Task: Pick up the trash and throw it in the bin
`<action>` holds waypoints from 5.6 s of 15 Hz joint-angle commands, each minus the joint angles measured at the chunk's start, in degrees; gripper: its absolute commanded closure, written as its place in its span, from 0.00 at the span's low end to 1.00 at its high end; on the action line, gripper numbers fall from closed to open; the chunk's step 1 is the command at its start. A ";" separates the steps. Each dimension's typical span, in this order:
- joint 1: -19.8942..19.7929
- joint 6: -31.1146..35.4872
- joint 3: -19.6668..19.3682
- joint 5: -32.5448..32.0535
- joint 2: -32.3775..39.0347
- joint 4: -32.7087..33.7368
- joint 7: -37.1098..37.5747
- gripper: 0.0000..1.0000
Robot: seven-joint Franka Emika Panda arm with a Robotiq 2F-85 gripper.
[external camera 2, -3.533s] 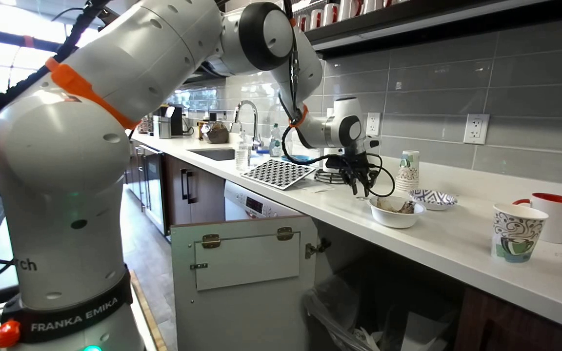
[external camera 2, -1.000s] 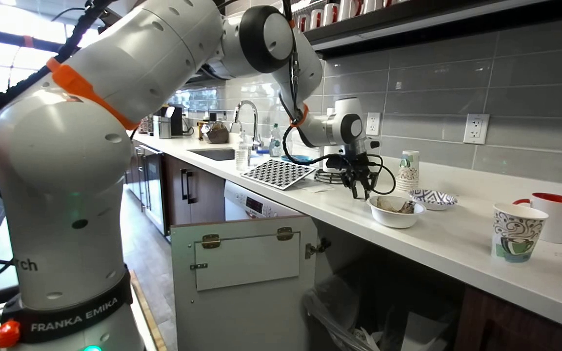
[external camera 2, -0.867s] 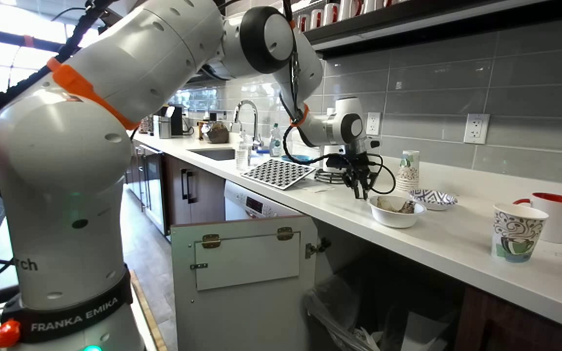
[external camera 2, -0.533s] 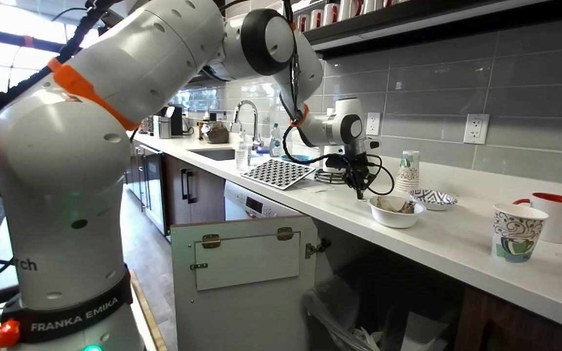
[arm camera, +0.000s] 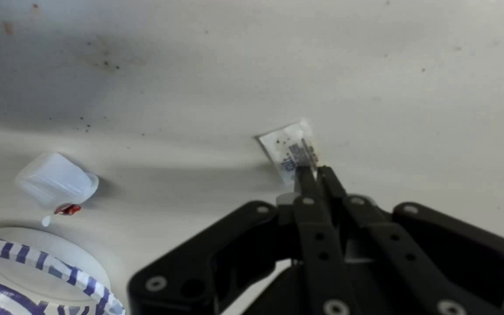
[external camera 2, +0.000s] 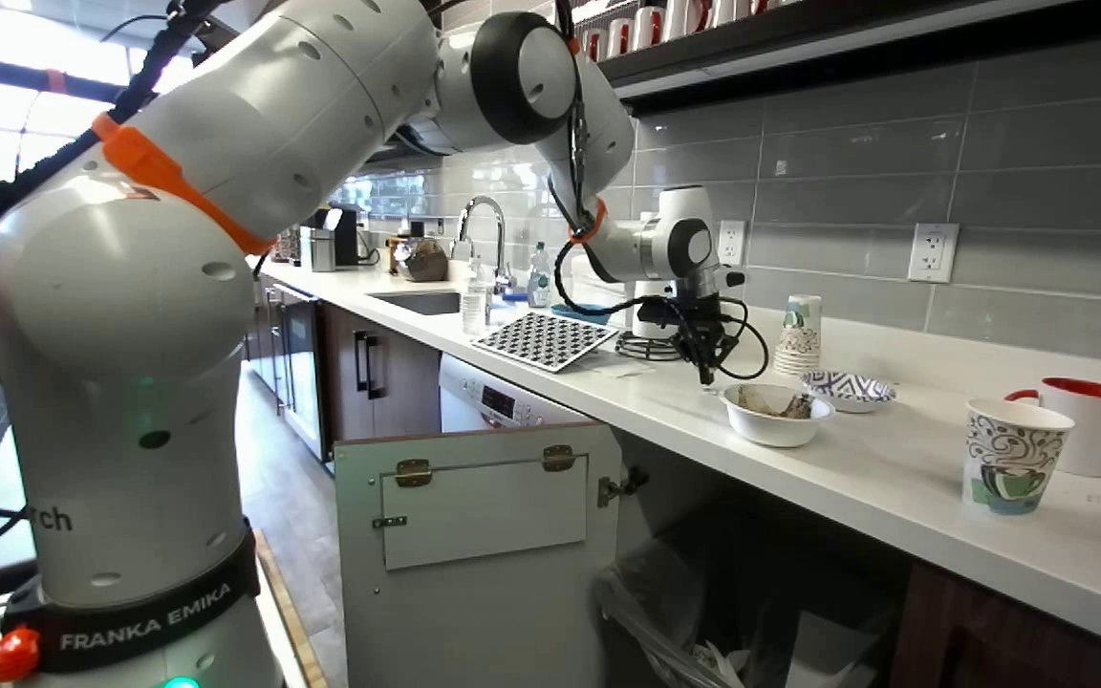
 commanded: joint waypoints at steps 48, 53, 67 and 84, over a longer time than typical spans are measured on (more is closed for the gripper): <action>3.33 -9.12 -4.00 0.93 1.24 6.08 31.46 0.99; 1.76 -5.95 -0.13 2.25 -6.67 -3.47 15.89 0.99; -7.21 -7.70 10.64 7.47 -29.15 -36.23 -30.40 0.99; -10.05 12.61 6.51 13.47 -32.87 -64.12 -29.41 0.99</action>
